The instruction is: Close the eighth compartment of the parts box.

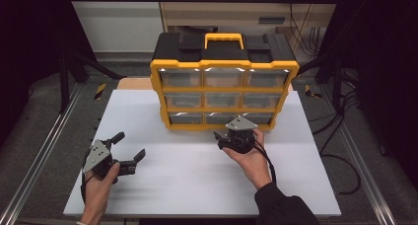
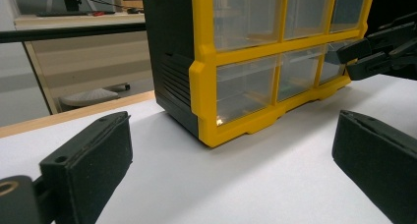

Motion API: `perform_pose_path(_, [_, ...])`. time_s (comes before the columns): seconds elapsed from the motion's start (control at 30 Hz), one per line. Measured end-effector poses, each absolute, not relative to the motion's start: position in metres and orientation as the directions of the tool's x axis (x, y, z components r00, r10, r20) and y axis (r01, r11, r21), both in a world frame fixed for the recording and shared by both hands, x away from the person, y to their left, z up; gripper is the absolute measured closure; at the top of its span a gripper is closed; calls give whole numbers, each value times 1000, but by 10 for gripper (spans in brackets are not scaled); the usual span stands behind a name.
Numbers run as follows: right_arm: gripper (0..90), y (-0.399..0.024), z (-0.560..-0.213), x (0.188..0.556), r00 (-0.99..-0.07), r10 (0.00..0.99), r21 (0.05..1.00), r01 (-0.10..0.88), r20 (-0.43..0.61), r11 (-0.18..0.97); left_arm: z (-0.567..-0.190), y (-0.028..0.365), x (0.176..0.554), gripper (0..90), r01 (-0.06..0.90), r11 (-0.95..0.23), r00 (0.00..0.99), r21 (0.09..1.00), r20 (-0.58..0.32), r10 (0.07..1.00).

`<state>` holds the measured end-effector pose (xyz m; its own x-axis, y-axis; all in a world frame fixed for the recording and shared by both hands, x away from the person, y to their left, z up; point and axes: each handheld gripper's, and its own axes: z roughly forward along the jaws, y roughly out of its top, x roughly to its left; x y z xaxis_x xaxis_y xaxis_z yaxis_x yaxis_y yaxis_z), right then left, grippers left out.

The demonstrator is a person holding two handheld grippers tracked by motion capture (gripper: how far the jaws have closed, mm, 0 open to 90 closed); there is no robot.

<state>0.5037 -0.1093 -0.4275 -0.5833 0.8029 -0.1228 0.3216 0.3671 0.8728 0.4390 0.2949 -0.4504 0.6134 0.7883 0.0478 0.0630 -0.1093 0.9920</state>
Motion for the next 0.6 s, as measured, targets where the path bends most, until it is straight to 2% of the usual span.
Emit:
perform_pose_path(0.23, [227, -112, -426, 501, -578, 810, 877, 332, -103, 348, -450, 295, 439, 12, 63, -109, 613, 992, 48, 789])
perform_pose_path(0.6, [160, -116, -426, 497, -578, 812, 881, 340, -80, 329, -451, 295, 439, 12, 65, -112, 614, 992, 49, 788])
